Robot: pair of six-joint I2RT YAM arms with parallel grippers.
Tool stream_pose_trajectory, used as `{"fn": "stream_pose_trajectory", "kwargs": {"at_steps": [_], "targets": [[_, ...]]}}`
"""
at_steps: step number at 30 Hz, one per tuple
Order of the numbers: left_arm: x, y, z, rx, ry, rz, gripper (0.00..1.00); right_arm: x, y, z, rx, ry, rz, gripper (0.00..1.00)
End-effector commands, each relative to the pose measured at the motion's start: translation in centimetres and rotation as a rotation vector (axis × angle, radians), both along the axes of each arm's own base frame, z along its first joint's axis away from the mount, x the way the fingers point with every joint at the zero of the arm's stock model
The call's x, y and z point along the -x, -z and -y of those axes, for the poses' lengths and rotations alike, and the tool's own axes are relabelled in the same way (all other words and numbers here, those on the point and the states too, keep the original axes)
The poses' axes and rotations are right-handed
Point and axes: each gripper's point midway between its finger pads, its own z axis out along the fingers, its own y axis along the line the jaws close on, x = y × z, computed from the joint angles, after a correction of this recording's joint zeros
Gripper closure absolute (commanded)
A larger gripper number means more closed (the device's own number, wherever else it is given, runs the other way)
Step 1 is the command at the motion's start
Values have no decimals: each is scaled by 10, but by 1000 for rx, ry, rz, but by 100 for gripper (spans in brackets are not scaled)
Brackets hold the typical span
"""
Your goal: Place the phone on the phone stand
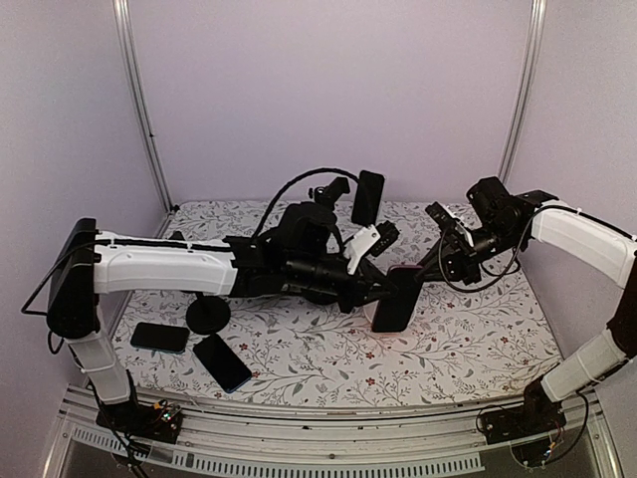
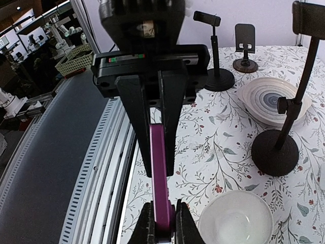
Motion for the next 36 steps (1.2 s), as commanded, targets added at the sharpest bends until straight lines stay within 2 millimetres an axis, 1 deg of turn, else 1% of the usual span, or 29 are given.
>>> {"fn": "stream_pose_trajectory", "kwargs": {"at_steps": [1, 3, 4, 5, 9, 12, 13, 14, 15, 17, 20, 22, 25, 29, 31, 36], "targets": [[-15, -21, -7, 27, -31, 51, 74, 1, -4, -9, -28, -28, -45, 100], [-27, -18, -13, -16, -115, 50, 43, -2, -1, -10, -25, -22, -57, 100], [-31, -17, -18, -39, -152, 45, 35, -4, 0, -10, -26, -20, -56, 100], [-34, -15, -23, -63, -183, 42, 33, -7, 1, -10, -27, -16, -59, 100], [-45, -20, -55, -140, -347, 17, 32, -16, 6, -10, -39, -7, -75, 100], [-56, -38, -83, -151, -493, 19, 33, -21, 11, -11, -32, 1, -71, 100], [-59, -45, -91, -146, -531, 14, 33, -27, 3, -13, -36, 6, -40, 100], [-61, -52, -98, -140, -561, 5, 33, -28, 3, -13, -30, 11, -36, 100], [-67, -60, -107, -133, -615, 6, 33, -29, 5, -13, -24, 15, -30, 100], [-77, -72, -119, -125, -710, -4, 32, -31, 7, -13, -19, 17, -24, 100], [-94, -81, -136, -114, -849, -23, 29, -31, 8, -13, -20, 19, -35, 100], [-105, -85, -143, -107, -916, -26, 29, -30, 8, -13, -19, 19, -37, 100], [-120, -89, -147, -98, -985, -32, 29, -28, 7, -13, -25, 17, -35, 100], [-134, -95, -141, -70, -979, -30, 33, -28, 6, -13, -29, 16, -29, 100], [-139, -96, -136, -54, -950, -42, 35, -26, 14, -12, -19, 18, -46, 100], [-151, -88, -134, -55, -945, -86, 36, -26, 15, -11, -13, 22, -41, 100]]}}
